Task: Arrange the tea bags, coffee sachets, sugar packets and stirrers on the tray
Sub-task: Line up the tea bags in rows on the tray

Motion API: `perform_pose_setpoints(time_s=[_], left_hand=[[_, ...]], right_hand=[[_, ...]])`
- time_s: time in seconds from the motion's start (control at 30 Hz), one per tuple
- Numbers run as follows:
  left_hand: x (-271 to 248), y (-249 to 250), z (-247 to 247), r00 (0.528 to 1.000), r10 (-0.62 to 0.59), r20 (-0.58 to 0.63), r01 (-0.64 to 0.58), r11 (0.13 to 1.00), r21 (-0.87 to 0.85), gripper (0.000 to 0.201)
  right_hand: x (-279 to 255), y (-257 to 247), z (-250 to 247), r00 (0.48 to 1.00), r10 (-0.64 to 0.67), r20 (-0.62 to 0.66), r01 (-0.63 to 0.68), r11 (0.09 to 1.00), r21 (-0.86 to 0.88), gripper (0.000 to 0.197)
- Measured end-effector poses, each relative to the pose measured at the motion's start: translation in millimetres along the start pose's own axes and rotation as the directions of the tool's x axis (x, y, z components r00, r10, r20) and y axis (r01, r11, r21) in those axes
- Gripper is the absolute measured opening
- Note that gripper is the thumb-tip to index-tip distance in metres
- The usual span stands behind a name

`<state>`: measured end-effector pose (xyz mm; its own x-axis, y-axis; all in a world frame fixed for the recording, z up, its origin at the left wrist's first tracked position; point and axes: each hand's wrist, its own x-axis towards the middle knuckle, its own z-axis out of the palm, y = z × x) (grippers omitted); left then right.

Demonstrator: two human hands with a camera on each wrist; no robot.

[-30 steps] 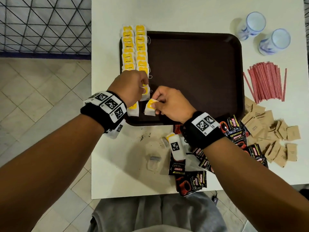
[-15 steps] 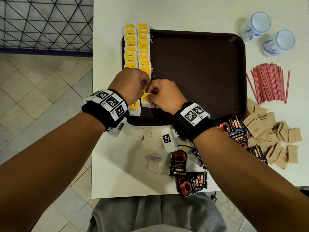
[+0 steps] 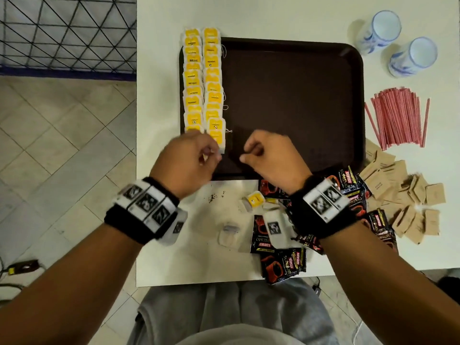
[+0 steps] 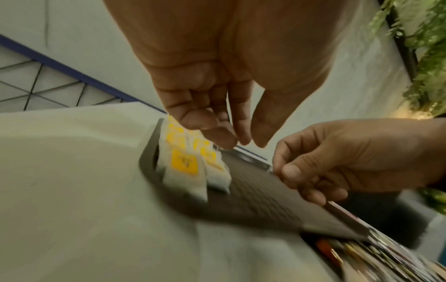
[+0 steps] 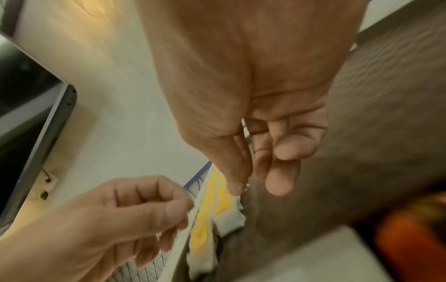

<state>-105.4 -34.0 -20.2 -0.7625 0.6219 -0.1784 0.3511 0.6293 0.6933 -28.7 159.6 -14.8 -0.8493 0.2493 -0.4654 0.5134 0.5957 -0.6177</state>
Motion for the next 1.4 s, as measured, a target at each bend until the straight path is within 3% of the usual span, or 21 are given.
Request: perform_pose_setpoints(time_s=[0.1, 0.17, 0.33, 0.4, 0.57, 0.67, 0.8, 0.93, 1.1, 1.23, 1.33, 1.4], left_hand=[[-43.2, 0.4, 25.2, 0.982, 0.02, 0.19, -0.024, 1.0, 0.017, 0.017], [-63.4, 3.7, 43.1, 0.948, -0.028, 0.318, 0.008, 0.998, 0.064, 0.021], [-84.5, 6.5, 75.9, 0.86, -0.052, 0.508, -0.05, 0.981, 0.185, 0.033], [-84.2, 7.9, 79.2, 0.859, -0.05, 0.509, -0.056, 0.98, 0.191, 0.028], [-83.5, 11.0, 80.6, 0.873, -0.056, 0.485, -0.051, 0.978, 0.204, 0.018], [-84.6, 11.9, 76.5, 0.898, -0.045, 0.438, -0.008, 0.993, 0.12, 0.013], [-85.7, 5.9, 71.6, 0.936, -0.078, 0.343, 0.119, 0.988, -0.099, 0.02], [-81.2, 0.5, 71.7, 0.939, -0.032, 0.342, 0.106, 0.974, -0.199, 0.034], [-72.0, 1.3, 71.3, 0.946, -0.02, 0.323, 0.121, 0.948, -0.296, 0.019], [-70.2, 1.7, 65.9, 0.972, -0.057, 0.229, 0.123, 0.95, -0.286, 0.017], [-72.0, 2.5, 61.3, 0.972, -0.111, 0.209, 0.189, 0.895, -0.405, 0.016], [-73.1, 3.5, 57.6, 0.964, -0.146, 0.222, 0.237, 0.851, -0.469, 0.016]], right_hand=[[-38.3, 22.5, 2.6, 0.995, 0.024, 0.101, -0.012, 0.993, -0.116, 0.009], [-55.2, 33.5, 11.3, 0.988, 0.036, 0.148, -0.004, 0.978, -0.207, 0.011], [-69.9, 46.4, 32.6, 0.979, 0.008, 0.205, 0.081, 0.901, -0.425, 0.033], [-68.7, 48.0, 36.9, 0.979, -0.002, 0.205, 0.097, 0.886, -0.454, 0.037], [-69.2, 47.2, 39.6, 0.98, -0.039, 0.194, 0.126, 0.877, -0.463, 0.013], [-72.9, 45.4, 35.0, 0.983, -0.074, 0.17, 0.135, 0.914, -0.382, 0.006], [-72.6, 41.8, 22.2, 0.984, -0.122, 0.132, 0.151, 0.96, -0.236, 0.009], [-64.2, 38.4, 8.8, 0.989, -0.077, 0.127, 0.093, 0.988, -0.123, 0.013], [-51.9, 35.7, -0.7, 0.994, -0.092, 0.057, 0.095, 0.994, -0.058, 0.009], [-35.0, 27.6, 0.4, 0.998, -0.058, -0.002, 0.058, 0.997, 0.045, 0.014], [-20.3, 19.5, 5.4, 0.999, -0.039, -0.011, 0.04, 0.994, 0.101, 0.022], [-12.2, 13.7, 9.3, 0.999, -0.055, 0.001, 0.054, 0.99, 0.127, 0.014]])
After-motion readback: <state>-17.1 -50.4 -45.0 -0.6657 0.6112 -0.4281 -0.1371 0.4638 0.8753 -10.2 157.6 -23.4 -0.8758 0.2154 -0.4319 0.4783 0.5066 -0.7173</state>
